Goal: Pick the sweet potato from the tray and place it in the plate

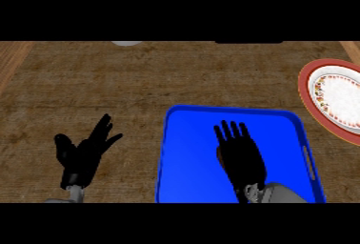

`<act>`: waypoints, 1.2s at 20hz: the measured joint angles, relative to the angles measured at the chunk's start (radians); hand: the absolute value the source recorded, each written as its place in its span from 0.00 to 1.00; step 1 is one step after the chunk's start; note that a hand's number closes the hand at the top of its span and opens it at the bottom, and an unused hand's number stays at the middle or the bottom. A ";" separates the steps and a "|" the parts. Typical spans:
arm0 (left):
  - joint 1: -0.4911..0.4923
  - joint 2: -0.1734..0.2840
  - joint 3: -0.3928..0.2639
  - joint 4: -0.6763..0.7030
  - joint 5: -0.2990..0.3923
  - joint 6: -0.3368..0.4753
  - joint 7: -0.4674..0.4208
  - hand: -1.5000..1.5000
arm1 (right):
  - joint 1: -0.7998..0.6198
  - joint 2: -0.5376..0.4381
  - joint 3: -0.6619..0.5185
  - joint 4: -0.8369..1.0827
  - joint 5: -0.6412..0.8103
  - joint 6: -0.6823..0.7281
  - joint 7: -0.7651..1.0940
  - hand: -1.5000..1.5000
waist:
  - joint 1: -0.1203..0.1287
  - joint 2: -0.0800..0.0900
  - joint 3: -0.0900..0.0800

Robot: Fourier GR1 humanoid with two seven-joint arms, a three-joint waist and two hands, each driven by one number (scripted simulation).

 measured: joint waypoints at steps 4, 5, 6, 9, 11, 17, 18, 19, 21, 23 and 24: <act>-0.003 -0.005 0.011 0.012 -0.006 -0.006 -0.011 0.50 | 0.010 -0.016 0.009 0.006 0.022 0.046 -0.053 1.00 | 0.000 -0.004 -0.003; -0.003 -0.006 0.013 0.013 -0.007 -0.008 -0.009 0.50 | 0.007 -0.012 0.011 0.004 0.035 0.060 -0.058 1.00 | 0.000 -0.003 -0.002; -0.006 -0.008 0.019 0.025 -0.008 -0.011 -0.021 0.50 | 0.011 -0.014 0.013 0.003 0.052 0.057 -0.072 1.00 | 0.000 -0.004 -0.002; -0.007 -0.010 0.026 0.022 -0.010 -0.021 -0.016 0.50 | 0.018 -0.022 -0.001 -0.003 0.088 0.070 -0.112 1.00 | -0.001 -0.004 -0.002; -0.016 -0.014 0.033 0.032 -0.020 -0.014 -0.006 0.50 | 0.016 -0.003 -0.001 0.010 0.118 0.071 -0.128 1.00 | 0.000 -0.004 -0.003; -0.011 -0.015 0.035 0.018 -0.021 -0.014 -0.016 0.50 | -0.041 0.161 -0.292 0.144 0.082 -0.065 0.094 1.00 | -0.001 0.013 0.003; -0.011 -0.016 0.034 0.013 -0.020 -0.014 -0.014 0.50 | -0.057 0.186 -0.348 0.164 0.081 -0.098 0.135 1.00 | 0.001 0.015 0.003; -0.011 -0.020 0.030 0.010 -0.020 -0.015 -0.015 0.50 | -0.079 0.211 -0.398 0.182 0.086 -0.134 0.170 1.00 | 0.006 0.017 0.004; -0.016 -0.025 0.022 0.009 -0.017 -0.023 -0.018 0.50 | -0.133 0.244 -0.478 0.218 0.118 -0.223 0.216 1.00 | 0.020 0.022 0.003; -0.023 -0.027 0.014 0.008 -0.019 -0.026 -0.016 0.50 | -0.195 0.256 -0.530 0.247 0.180 -0.315 0.243 1.00 | 0.033 0.023 0.002; -0.023 -0.030 0.008 0.007 -0.020 -0.028 -0.016 0.50 | -0.223 0.255 -0.552 0.264 0.215 -0.358 0.251 1.00 | 0.038 0.023 0.001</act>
